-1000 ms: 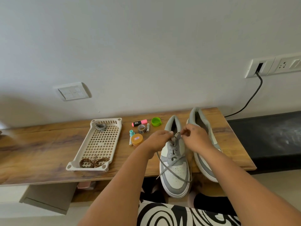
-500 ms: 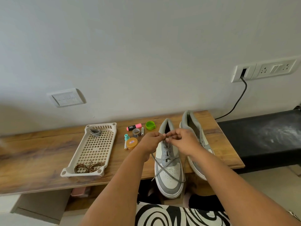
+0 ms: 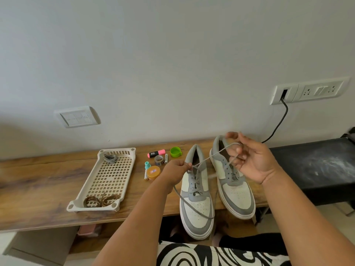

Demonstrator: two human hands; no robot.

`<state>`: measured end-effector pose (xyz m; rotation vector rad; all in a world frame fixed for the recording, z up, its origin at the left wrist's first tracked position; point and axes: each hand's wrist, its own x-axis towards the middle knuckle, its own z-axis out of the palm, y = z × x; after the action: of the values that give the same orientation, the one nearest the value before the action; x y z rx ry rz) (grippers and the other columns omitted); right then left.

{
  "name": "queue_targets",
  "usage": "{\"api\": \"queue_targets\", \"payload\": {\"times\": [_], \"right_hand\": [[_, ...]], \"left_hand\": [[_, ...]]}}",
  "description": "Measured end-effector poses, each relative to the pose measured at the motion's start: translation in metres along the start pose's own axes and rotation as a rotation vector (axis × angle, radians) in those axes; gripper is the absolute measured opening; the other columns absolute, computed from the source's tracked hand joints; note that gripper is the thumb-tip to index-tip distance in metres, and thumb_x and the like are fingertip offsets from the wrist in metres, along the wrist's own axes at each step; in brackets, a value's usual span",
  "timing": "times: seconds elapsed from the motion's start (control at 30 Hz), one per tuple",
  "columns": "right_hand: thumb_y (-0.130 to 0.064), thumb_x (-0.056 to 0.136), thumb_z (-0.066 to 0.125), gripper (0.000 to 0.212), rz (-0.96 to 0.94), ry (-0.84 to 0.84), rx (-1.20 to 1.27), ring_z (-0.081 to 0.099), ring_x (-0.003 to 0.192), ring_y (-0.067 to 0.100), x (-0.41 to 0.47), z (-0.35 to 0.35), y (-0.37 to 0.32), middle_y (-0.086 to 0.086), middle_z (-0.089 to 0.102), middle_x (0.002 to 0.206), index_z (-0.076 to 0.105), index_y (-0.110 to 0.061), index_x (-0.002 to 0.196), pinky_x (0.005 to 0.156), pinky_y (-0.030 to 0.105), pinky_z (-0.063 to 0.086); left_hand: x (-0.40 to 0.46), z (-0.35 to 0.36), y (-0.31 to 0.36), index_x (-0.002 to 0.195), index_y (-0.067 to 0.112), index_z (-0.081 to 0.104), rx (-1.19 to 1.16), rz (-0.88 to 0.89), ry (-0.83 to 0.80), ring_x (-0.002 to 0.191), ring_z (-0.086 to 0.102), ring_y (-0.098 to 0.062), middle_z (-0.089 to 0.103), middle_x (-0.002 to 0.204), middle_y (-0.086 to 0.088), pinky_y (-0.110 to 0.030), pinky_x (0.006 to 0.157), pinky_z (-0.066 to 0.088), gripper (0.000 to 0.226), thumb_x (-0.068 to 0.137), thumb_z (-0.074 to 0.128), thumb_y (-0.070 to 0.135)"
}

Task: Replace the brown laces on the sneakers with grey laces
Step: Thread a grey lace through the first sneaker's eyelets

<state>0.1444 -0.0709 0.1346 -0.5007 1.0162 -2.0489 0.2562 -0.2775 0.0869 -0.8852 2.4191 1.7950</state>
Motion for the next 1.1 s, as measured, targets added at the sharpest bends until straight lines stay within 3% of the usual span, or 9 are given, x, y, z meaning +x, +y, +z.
{"api": "queue_targets", "payload": {"times": [0.1, 0.17, 0.23, 0.3, 0.43, 0.63, 0.73, 0.97, 1.1], "right_hand": [[-0.044, 0.082, 0.071, 0.038, 0.086, -0.037, -0.051, 0.038, 0.048, 0.007, -0.002, 0.0, -0.003, -0.001, 0.051, 0.054, 0.072, -0.011, 0.1, 0.045, 0.02, 0.027], [-0.042, 0.094, 0.056, 0.035, 0.249, 0.041, -0.59, 0.045, 0.054, 0.009, -0.002, 0.003, 0.002, 0.004, 0.061, 0.066, 0.069, -0.013, 0.107, 0.05, 0.021, 0.033], [-0.048, 0.096, 0.053, 0.034, 0.439, 0.084, -1.377, 0.057, 0.077, 0.009, 0.003, -0.001, 0.019, -0.001, 0.07, 0.095, 0.063, -0.023, 0.116, 0.066, 0.025, 0.041], [-0.05, 0.092, 0.059, 0.035, 0.419, 0.086, -1.71, 0.057, 0.095, 0.007, 0.007, -0.002, 0.039, -0.006, 0.064, 0.116, 0.062, -0.029, 0.12, 0.074, 0.023, 0.04], [-0.05, 0.079, 0.075, 0.033, 0.26, 0.104, -1.404, 0.057, 0.08, -0.004, 0.015, 0.009, 0.057, -0.015, 0.067, 0.093, 0.072, -0.026, 0.102, 0.062, 0.012, 0.038], [-0.044, 0.081, 0.074, 0.032, 0.099, 0.154, -1.424, 0.044, 0.053, 0.004, 0.021, 0.011, 0.078, -0.007, 0.053, 0.059, 0.066, -0.017, 0.067, 0.049, 0.015, 0.03], [-0.039, 0.081, 0.076, 0.025, 0.117, 0.13, -1.425, 0.043, 0.052, 0.003, 0.022, 0.008, 0.065, -0.009, 0.052, 0.058, 0.067, -0.022, 0.066, 0.052, 0.018, 0.031], [-0.042, 0.083, 0.073, 0.024, 0.217, 0.232, -1.65, 0.058, 0.064, 0.012, 0.024, -0.017, 0.058, -0.002, 0.064, 0.07, 0.067, -0.022, 0.071, 0.062, 0.029, 0.047], [-0.043, 0.086, 0.069, 0.02, 0.235, 0.26, -1.755, 0.063, 0.08, 0.016, 0.026, -0.016, 0.065, -0.003, 0.068, 0.08, 0.068, -0.023, 0.082, 0.074, 0.036, 0.054]], "left_hand": [[0.002, -0.003, -0.002, 0.089, 0.013, 0.071, 0.023, -0.012, -0.001, 0.076, 0.045, -0.014, 0.058, 0.085, -0.003, -0.028, 0.067, 0.038, 0.026, 0.099, 0.056, 0.031], [0.001, -0.002, -0.001, 0.091, 0.012, 0.07, 0.01, -0.025, -0.026, 0.067, 0.04, -0.012, 0.051, 0.073, 0.0, -0.026, 0.061, 0.033, 0.026, 0.099, 0.057, 0.032], [-0.001, -0.001, -0.001, 0.091, 0.012, 0.07, 0.002, -0.025, -0.068, 0.06, 0.03, -0.012, 0.04, 0.067, 0.0, -0.026, 0.056, 0.027, 0.025, 0.098, 0.059, 0.033], [-0.003, 0.001, 0.0, 0.085, 0.014, 0.068, 0.014, -0.008, -0.107, 0.057, 0.03, -0.011, 0.04, 0.064, 0.002, -0.024, 0.054, 0.026, 0.023, 0.097, 0.061, 0.032], [-0.005, 0.007, 0.004, 0.079, 0.017, 0.064, 0.033, 0.033, -0.127, 0.057, 0.042, -0.002, 0.05, 0.057, 0.013, -0.017, 0.053, 0.033, 0.02, 0.096, 0.062, 0.027], [-0.006, 0.005, 0.004, 0.084, 0.015, 0.068, 0.03, 0.035, -0.112, 0.067, 0.048, -0.003, 0.063, 0.075, 0.006, -0.021, 0.061, 0.037, 0.018, 0.095, 0.063, 0.029], [-0.001, -0.005, 0.001, 0.091, 0.012, 0.067, 0.104, 0.043, 0.013, 0.08, 0.052, -0.012, 0.059, 0.082, 0.002, -0.025, 0.069, 0.042, 0.019, 0.092, 0.066, 0.031], [0.008, -0.034, -0.009, 0.084, 0.019, 0.057, 0.484, -0.004, 0.105, 0.074, 0.049, -0.009, 0.054, 0.08, 0.004, -0.027, 0.071, 0.042, 0.021, 0.092, 0.066, 0.037], [0.018, -0.041, -0.018, 0.121, 0.009, 0.059, 0.872, -0.243, 0.023, 0.111, 0.055, -0.021, 0.06, 0.118, -0.005, -0.035, 0.096, 0.045, 0.04, 0.094, 0.059, 0.039]]}}
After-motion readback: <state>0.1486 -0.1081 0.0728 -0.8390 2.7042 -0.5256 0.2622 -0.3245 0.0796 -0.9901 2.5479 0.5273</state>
